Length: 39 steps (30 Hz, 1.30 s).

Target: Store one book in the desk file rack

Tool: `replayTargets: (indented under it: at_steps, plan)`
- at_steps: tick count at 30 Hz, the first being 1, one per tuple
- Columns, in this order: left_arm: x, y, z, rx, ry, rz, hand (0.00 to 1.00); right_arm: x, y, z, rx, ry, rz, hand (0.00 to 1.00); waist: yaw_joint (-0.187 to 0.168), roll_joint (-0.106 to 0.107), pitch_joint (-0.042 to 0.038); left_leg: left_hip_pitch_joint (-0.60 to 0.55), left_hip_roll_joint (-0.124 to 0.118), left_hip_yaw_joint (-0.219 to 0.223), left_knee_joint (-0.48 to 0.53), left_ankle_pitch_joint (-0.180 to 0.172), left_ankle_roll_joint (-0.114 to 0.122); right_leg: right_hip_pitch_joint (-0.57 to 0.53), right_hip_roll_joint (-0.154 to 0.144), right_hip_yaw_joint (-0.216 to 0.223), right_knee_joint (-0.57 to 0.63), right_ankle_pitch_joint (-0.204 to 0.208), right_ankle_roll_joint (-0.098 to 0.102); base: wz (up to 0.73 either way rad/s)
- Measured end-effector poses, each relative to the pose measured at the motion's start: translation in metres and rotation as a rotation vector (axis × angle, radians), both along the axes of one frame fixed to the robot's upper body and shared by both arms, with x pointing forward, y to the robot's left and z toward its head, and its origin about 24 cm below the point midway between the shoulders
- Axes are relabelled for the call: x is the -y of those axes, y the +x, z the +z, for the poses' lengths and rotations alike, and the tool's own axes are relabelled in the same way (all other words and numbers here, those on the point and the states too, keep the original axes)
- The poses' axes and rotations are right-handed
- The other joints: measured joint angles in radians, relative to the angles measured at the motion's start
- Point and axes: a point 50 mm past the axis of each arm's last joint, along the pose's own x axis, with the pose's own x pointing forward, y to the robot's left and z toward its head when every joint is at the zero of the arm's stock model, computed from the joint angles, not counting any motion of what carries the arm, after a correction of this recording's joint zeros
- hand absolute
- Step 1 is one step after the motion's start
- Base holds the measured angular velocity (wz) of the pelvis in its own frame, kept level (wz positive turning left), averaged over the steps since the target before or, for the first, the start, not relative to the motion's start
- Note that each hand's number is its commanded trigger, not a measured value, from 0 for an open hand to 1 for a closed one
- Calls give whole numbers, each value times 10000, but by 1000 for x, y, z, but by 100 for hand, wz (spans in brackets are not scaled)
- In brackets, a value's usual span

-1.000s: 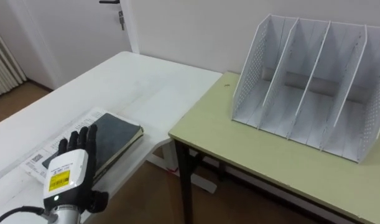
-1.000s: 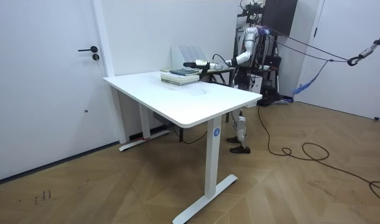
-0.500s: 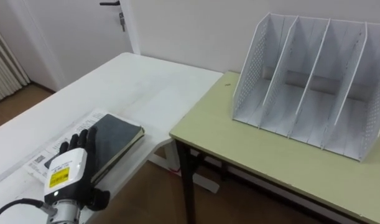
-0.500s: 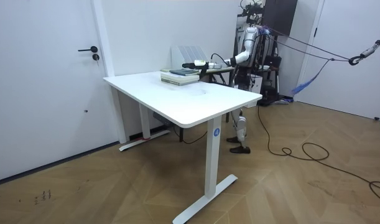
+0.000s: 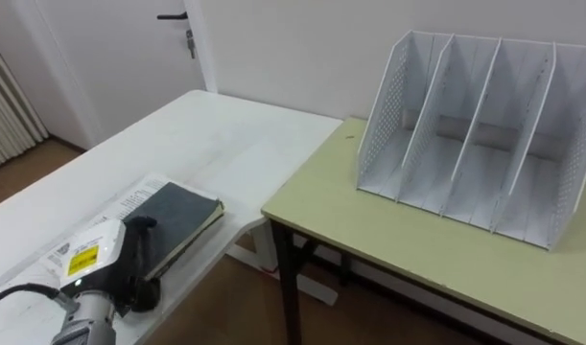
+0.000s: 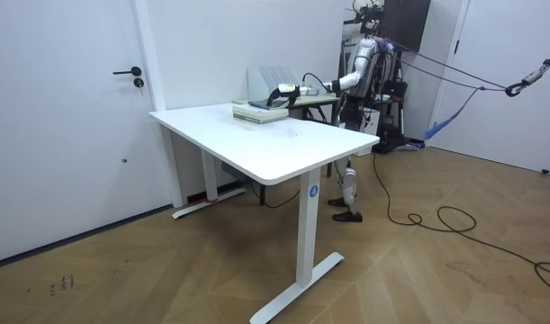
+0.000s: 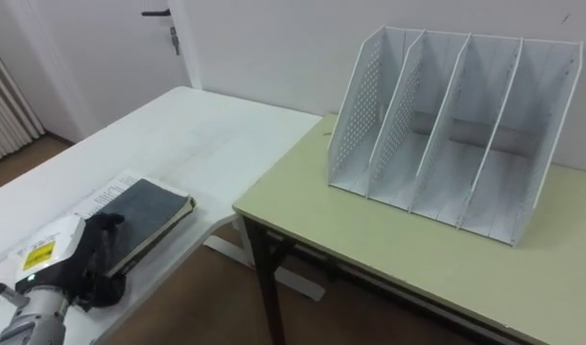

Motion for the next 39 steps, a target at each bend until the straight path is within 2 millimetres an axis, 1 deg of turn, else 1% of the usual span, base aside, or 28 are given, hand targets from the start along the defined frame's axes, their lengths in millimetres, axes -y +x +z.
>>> replayTargets:
  at_steps: [7,16,18,21,23,25,26,29,30,31,32,33,35,37,39]
  plan:
    - [-2,5,4,43,58,214,100,2,0,1,-68,-134,2,0,-6,64,-34,-2,7,1,-6,-1,-1,-2,-1,11,-1,4,-7,0]
    - [0,9,7,135,21,121,100,5,2,2,-63,-378,263,0,-3,130,-22,-53,4,0,-22,0,-1,-44,-7,20,12,1,-6,0]
    - [1,10,10,241,-41,82,100,6,2,2,-86,-426,404,0,0,125,-22,-78,1,6,-21,0,-1,-66,0,25,18,1,-6,0]
    - [2,12,18,356,-616,62,100,4,7,3,37,-417,796,0,3,114,-24,-208,-1,-3,10,1,1,-181,1,15,21,1,-1,0]
    - [6,12,26,574,-1432,-121,100,3,9,4,107,-400,960,0,113,87,-25,-230,-3,-12,17,3,5,-210,-24,1,17,13,5,0]
    - [12,9,30,685,-2040,-420,100,2,11,4,155,-341,1050,0,177,59,-27,-231,-2,-18,26,4,5,-213,-35,-17,8,13,5,0]
    - [16,8,35,803,-2454,-623,100,2,12,4,187,-251,1109,0,216,22,-14,-249,-1,-26,27,4,4,-228,-38,-26,3,12,4,4]
    - [26,9,46,1097,-3717,-1084,100,0,17,5,307,-28,1536,0,371,-104,-18,-320,10,-37,27,6,1,-299,-39,-52,11,9,2,1]
    - [28,9,48,1117,-4024,-1174,100,-1,19,5,373,32,1595,0,401,-130,-8,-323,11,-36,28,6,1,-302,-40,-58,14,9,1,0]
    - [33,9,51,1207,-4658,-1372,100,-4,23,6,551,169,1689,0,481,-214,10,-322,13,-38,35,6,1,-311,-45,-76,44,4,-7,0]
    - [39,10,54,1314,-5196,-1650,100,-8,29,7,796,308,1786,0,546,-289,52,-327,17,-38,49,6,0,-322,-47,-93,61,1,-11,0]
    - [42,10,56,1331,-5439,-1799,100,-10,32,7,938,375,1871,0,553,-294,55,-340,17,-41,63,6,0,-326,-48,-120,59,1,-11,0]
    - [51,10,62,1352,-6434,-2311,100,-20,47,10,1521,687,2324,0,616,-455,78,-532,17,-50,163,5,-1,-478,-37,-48,83,5,-17,0]
    - [54,10,67,1523,-7160,-2536,100,-24,57,15,1982,859,2707,0,695,-477,73,-657,18,-35,195,5,-1,-583,-33,-10,147,27,-18,-9]
    - [57,9,71,1762,-8002,-2745,100,-29,64,19,2453,1064,2975,0,780,-445,61,-595,15,-37,202,5,-1,-537,-43,6,173,35,-16,-9]
